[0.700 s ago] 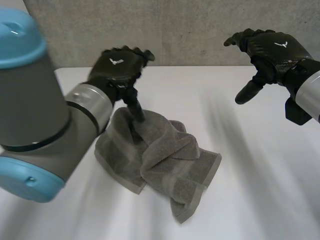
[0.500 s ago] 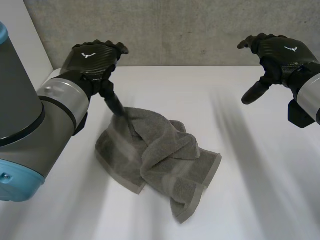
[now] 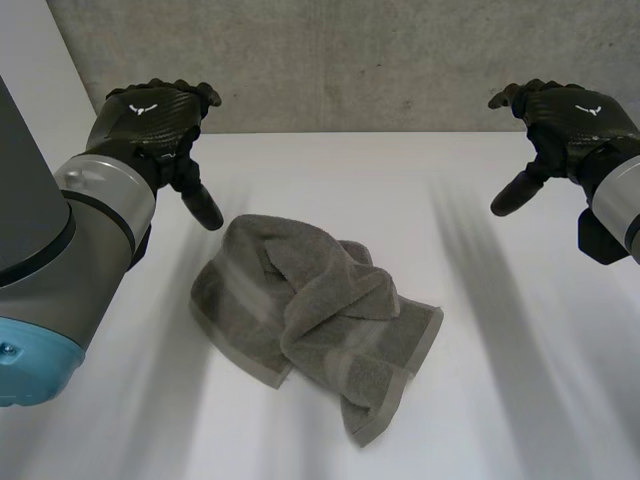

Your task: Fold the towel.

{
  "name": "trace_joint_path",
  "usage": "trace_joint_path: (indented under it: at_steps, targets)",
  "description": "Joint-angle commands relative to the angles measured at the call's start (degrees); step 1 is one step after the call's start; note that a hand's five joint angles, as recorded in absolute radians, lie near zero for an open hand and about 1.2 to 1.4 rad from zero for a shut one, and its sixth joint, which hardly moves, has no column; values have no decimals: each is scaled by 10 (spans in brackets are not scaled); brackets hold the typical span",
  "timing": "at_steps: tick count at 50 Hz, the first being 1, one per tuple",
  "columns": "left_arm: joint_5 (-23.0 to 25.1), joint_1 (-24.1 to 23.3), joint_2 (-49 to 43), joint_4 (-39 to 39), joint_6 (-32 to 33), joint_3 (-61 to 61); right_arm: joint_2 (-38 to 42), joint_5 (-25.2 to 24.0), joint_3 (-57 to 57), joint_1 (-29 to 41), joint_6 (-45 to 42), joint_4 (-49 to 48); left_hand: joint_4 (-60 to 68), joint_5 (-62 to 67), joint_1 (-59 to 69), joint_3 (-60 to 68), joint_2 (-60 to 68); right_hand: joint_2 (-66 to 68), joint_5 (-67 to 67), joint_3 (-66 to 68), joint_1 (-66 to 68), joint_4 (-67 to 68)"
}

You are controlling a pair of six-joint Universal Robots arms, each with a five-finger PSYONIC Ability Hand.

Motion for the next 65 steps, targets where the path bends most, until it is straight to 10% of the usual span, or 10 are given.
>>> trace_joint_path:
  at_steps: [1, 14, 40, 51, 58, 65]
  targets:
    - [6, 1, 0, -1, 1, -29, -2, -64, 3, 35, -62, 6, -43, -121, -43, -36, -41, -40, -33, -40, -34, -45]
    - [55, 2, -13, 65, 5, -202, -41, -196, 170, 107, -386, 37, 78, 1, 78, 86, 80, -40, -33, -40, -34, -45]
    - [67, -43, -164, 204, 17, -246, 16, -267, 312, 153, -444, -73, 83, 6, 83, 91, 85, -40, -33, -40, -34, -45]
    - [62, -46, -212, 219, 18, -213, 87, -258, 305, 153, -491, -162, 64, -13, 64, 72, 66, 246, 254, 247, 252, 242]
    - [59, -46, -235, 233, 19, -192, 105, -154, 283, 146, -445, -276, 64, -13, 64, 72, 66, 659, 667, 659, 665, 654]
    - [58, -46, -246, 232, 19, -174, 118, -9, 251, 144, -342, -304, 78, 1, 78, 86, 80, 660, 667, 660, 666, 655]
